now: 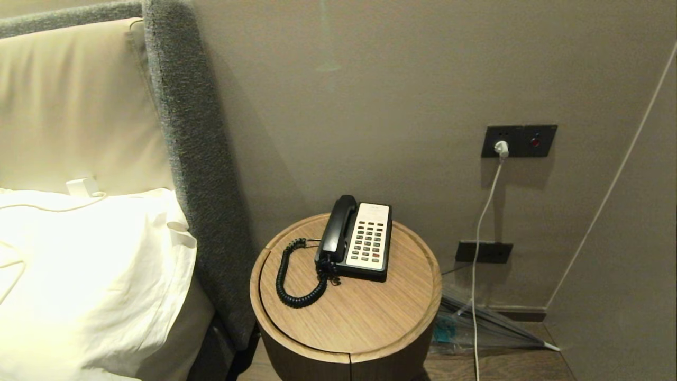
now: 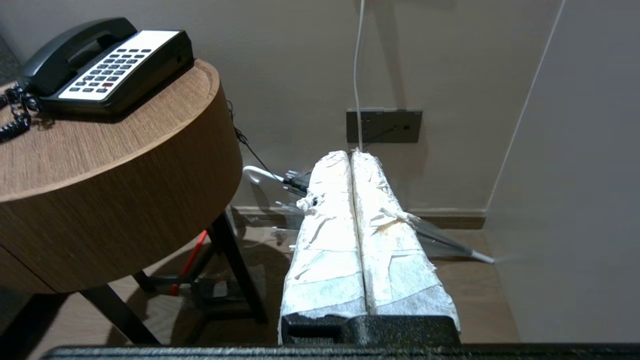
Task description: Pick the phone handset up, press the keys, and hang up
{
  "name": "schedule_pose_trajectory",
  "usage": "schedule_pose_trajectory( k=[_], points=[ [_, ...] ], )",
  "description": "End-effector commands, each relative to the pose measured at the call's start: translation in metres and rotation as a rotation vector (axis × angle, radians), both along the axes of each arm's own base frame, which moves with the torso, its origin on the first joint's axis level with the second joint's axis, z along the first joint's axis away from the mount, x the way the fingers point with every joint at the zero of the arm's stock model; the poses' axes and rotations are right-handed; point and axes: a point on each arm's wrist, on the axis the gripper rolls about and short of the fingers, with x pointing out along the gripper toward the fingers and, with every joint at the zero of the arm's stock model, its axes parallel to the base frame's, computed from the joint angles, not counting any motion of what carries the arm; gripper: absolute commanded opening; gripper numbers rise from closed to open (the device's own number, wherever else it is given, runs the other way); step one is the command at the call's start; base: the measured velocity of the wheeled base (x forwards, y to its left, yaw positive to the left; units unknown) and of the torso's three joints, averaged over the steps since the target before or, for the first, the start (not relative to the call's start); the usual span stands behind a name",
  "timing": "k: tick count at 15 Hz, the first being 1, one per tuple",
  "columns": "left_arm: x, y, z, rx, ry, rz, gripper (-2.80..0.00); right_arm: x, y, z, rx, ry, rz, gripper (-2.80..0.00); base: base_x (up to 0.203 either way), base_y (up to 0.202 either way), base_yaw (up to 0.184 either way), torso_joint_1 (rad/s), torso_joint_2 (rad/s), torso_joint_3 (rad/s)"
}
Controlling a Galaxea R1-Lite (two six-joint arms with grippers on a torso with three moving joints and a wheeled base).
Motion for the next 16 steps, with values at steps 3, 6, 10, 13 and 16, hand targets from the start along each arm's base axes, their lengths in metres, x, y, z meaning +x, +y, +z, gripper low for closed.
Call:
schedule_pose_trajectory(
  k=[3, 6, 10, 13, 16],
  points=[
    [0.0031, 0.0000, -0.0111, 0.002, 0.039, 0.000, -2.80, -0.0002, 0.0000, 0.0000, 0.008, -0.002, -0.002, -2.80, 0.000, 0.000, 0.000, 0.000, 0.00, 0.000],
    [0.0031, 0.0000, -0.0112, -0.003, 0.040, 0.002, -2.80, -0.0001, 0.0000, -0.0001, 0.010, -0.004, -0.002, -2.80, 0.000, 0.000, 0.000, 0.000, 0.00, 0.000],
    [0.0031, 0.0000, -0.0113, -0.012, 0.042, 0.001, -2.80, 0.0000, 0.0000, -0.0001, 0.010, -0.003, -0.002, -2.80, 0.000, 0.000, 0.000, 0.000, 0.00, 0.000],
    [0.0031, 0.0000, -0.0112, -0.018, 0.040, -0.001, -2.80, -0.0001, 0.0000, -0.0001, 0.010, -0.004, -0.002, -2.80, 0.000, 0.000, 0.000, 0.000, 0.00, 0.000],
    [0.0031, 0.0002, -0.0110, -0.050, 0.038, 0.006, -2.80, -0.0001, 0.0000, -0.0001, 0.010, -0.004, -0.002, -2.80, 0.000, 0.000, 0.000, 0.000, 0.00, 0.000]
  ],
)
